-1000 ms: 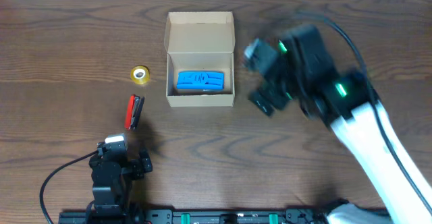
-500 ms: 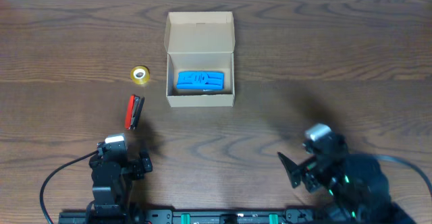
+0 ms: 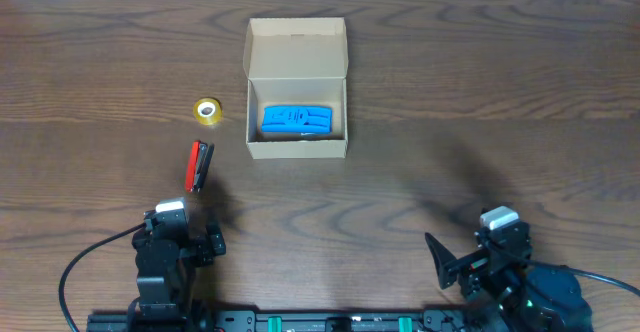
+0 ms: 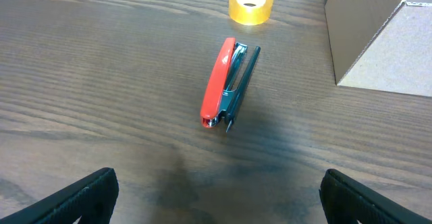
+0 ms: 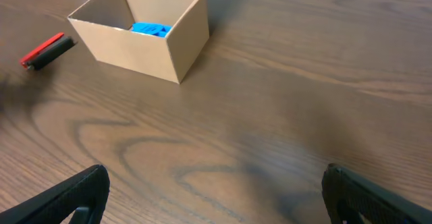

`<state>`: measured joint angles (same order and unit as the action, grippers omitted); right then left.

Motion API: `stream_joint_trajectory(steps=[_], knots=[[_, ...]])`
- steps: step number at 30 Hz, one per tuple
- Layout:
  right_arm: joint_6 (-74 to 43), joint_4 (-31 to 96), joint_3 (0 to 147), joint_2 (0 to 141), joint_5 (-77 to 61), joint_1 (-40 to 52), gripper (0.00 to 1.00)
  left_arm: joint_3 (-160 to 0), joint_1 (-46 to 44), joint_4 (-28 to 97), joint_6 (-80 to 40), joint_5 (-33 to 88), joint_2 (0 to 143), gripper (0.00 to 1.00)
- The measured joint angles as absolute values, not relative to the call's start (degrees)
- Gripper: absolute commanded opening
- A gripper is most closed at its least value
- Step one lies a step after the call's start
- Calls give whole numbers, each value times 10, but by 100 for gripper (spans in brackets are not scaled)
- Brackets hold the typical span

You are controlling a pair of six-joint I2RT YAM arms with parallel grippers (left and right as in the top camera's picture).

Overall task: Pack container
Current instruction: 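Reach the left gripper to the red stapler and grasp it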

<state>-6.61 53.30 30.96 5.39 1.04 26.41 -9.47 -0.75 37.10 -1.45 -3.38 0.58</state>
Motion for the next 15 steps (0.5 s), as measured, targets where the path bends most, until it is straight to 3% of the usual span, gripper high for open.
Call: stream_joint_trajectory(steps=[15], knots=[[-70, 586, 309, 54, 11, 264, 99, -95, -8, 371, -15, -34, 6, 95]])
